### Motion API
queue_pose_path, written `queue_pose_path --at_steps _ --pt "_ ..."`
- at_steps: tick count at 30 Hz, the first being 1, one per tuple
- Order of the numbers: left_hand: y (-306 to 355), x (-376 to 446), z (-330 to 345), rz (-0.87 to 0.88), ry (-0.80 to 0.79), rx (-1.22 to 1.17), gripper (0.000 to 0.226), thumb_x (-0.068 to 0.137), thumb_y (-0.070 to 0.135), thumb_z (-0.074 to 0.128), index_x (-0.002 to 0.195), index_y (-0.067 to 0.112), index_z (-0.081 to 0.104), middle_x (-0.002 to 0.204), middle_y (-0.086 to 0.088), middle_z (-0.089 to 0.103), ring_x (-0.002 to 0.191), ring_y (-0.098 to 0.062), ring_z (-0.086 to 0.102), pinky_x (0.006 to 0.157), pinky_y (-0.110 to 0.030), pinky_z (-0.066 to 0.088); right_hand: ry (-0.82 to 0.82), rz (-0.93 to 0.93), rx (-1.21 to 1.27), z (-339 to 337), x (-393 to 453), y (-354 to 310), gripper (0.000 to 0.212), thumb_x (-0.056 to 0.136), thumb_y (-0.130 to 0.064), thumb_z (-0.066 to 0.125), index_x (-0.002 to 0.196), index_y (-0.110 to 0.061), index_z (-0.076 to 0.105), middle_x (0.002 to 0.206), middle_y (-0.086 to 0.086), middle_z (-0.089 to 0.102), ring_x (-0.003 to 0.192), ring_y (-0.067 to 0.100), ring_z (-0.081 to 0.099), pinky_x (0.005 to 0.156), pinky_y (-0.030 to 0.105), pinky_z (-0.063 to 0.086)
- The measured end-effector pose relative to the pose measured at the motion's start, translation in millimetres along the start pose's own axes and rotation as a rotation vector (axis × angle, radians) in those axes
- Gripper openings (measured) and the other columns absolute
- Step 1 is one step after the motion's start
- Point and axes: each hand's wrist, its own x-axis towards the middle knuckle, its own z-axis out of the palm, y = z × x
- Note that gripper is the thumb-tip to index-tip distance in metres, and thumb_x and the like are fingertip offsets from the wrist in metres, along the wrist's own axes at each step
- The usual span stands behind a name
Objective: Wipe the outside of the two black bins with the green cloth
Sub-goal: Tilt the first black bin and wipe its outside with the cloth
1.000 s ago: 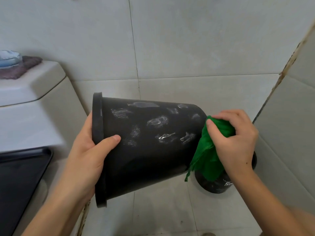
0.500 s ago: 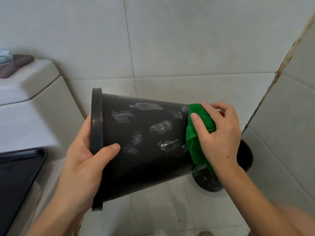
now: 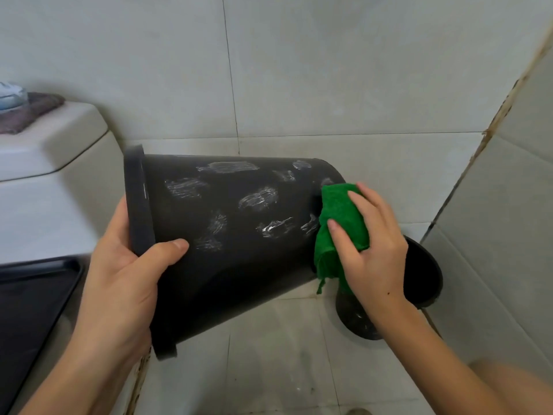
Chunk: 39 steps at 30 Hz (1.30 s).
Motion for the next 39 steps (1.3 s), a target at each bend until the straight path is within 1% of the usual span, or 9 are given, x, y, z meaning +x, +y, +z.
queue_pose_path --at_steps 4,9,12,15,18,21,26,32,39 --pt "1 -3 6 0.003 -0.027 -0.006 0.066 0.084 -0.019 0.044 0.102 0.039 0.070 0.099 0.004 0.075 0.095 -0.022 0.072 0.086 -0.043 0.056 0.124 0.018 0.013 1 2 -12 0.043 0.085 -0.024 0.061 0.123 -0.006 0.062 0.130 0.009 0.058 0.119 0.014 0.055 0.101 0.016 0.039" --pt "0 -1 4 0.018 -0.025 0.006 0.065 0.084 -0.020 0.045 0.109 0.036 0.067 0.101 0.005 0.074 0.096 -0.020 0.071 0.083 -0.050 0.055 0.016 -0.228 -0.036 14 -18 -25 0.042 0.080 -0.016 0.064 0.123 -0.012 0.065 0.128 0.011 0.061 0.114 0.021 0.061 0.096 0.024 0.048" --pt "2 -3 1 0.012 -0.031 0.014 0.068 0.084 -0.020 0.045 0.107 0.039 0.068 0.103 0.004 0.074 0.099 -0.023 0.070 0.085 -0.051 0.054 0.070 -0.133 -0.031 12 -7 -12 0.040 0.081 -0.016 0.060 0.121 -0.013 0.066 0.127 0.009 0.063 0.111 0.020 0.063 0.095 0.024 0.049" --pt "0 -5 4 0.015 -0.038 0.013 0.066 0.081 -0.020 0.050 0.103 0.039 0.069 0.099 0.005 0.074 0.096 -0.018 0.071 0.088 -0.042 0.055 0.103 -0.006 0.002 9 -1 -7 0.041 0.083 -0.017 0.056 0.122 -0.011 0.066 0.128 0.008 0.061 0.113 0.019 0.061 0.098 0.017 0.043" --pt "-3 -3 4 0.019 -0.058 0.010 0.059 0.070 -0.005 0.057 0.114 0.034 0.064 0.103 0.004 0.073 0.099 -0.018 0.070 0.090 -0.036 0.056 0.053 -0.125 0.002 14 -16 -18 0.041 0.082 -0.012 0.058 0.122 -0.008 0.065 0.129 0.013 0.060 0.118 0.022 0.058 0.101 0.026 0.046" --pt "-6 -3 2 0.008 -0.071 0.005 0.063 0.069 -0.001 0.056 0.125 0.028 0.060 0.106 0.002 0.073 0.102 -0.020 0.069 0.092 -0.037 0.054 0.012 -0.273 -0.041 13 -22 -16 0.040 0.083 -0.012 0.061 0.123 -0.011 0.063 0.128 0.014 0.061 0.115 0.021 0.060 0.099 0.022 0.045" --pt "-8 -7 9 0.013 -0.074 0.017 0.071 0.069 -0.003 0.056 0.136 0.020 0.052 0.110 0.004 0.073 0.103 -0.016 0.069 0.087 -0.027 0.055 0.053 0.007 0.012 10 -5 2 0.042 0.086 -0.020 0.055 0.127 -0.008 0.062 0.132 0.008 0.059 0.117 0.017 0.059 0.104 0.016 0.039" --pt "-12 -6 10 -0.020 -0.059 0.021 0.067 0.082 -0.019 0.052 0.135 0.021 0.053 0.105 0.004 0.074 0.096 -0.015 0.071 0.080 -0.022 0.056 -0.025 -0.245 -0.098 18 -25 -4 0.039 0.093 -0.020 0.061 0.128 -0.005 0.057 0.134 0.014 0.056 0.119 0.023 0.058 0.103 0.029 0.046" --pt "-12 -6 14 -0.004 -0.037 0.037 0.066 0.083 -0.021 0.048 0.134 0.022 0.055 0.104 0.005 0.074 0.096 -0.013 0.071 0.081 -0.023 0.057 0.039 -0.163 -0.092 20 -32 -8 0.038 0.090 -0.018 0.063 0.125 -0.004 0.059 0.133 0.012 0.056 0.116 0.021 0.061 0.101 0.028 0.048"
